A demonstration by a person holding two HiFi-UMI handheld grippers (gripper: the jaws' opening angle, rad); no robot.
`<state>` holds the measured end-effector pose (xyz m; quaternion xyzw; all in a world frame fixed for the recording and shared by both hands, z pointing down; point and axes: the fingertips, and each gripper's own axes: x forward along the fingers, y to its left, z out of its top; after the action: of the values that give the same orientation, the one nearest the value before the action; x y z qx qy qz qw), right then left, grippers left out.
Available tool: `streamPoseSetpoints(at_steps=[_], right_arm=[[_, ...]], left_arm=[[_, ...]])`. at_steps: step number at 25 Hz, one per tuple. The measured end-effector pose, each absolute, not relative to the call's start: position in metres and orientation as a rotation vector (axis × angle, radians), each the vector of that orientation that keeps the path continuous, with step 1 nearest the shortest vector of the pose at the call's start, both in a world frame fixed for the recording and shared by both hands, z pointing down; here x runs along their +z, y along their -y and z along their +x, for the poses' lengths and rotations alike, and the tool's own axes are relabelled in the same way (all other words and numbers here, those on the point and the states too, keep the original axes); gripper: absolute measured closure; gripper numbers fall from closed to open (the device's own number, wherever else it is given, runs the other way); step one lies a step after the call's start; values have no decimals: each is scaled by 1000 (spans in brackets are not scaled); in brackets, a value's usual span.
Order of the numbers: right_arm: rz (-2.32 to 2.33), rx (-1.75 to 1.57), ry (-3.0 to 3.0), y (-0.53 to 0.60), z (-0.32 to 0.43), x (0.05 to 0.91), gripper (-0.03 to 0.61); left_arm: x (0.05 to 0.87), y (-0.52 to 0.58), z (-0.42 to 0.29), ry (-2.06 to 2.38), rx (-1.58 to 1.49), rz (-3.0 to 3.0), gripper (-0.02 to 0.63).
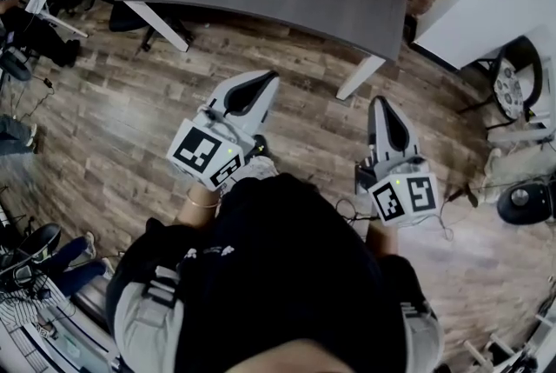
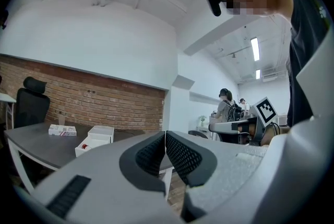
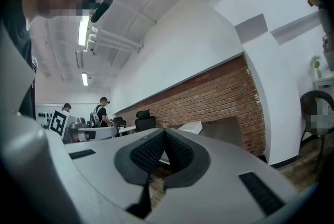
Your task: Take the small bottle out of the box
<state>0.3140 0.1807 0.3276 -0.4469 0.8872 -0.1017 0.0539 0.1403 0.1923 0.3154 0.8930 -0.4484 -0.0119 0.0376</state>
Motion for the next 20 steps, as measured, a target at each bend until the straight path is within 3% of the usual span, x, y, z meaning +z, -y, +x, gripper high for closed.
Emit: streamPoseSetpoints(at_steps=[20], right_arm=[[-1394,-329,-2734,-108,237,332,577]], left_arm=[[345,-116,68,1326,-24,2684,614]])
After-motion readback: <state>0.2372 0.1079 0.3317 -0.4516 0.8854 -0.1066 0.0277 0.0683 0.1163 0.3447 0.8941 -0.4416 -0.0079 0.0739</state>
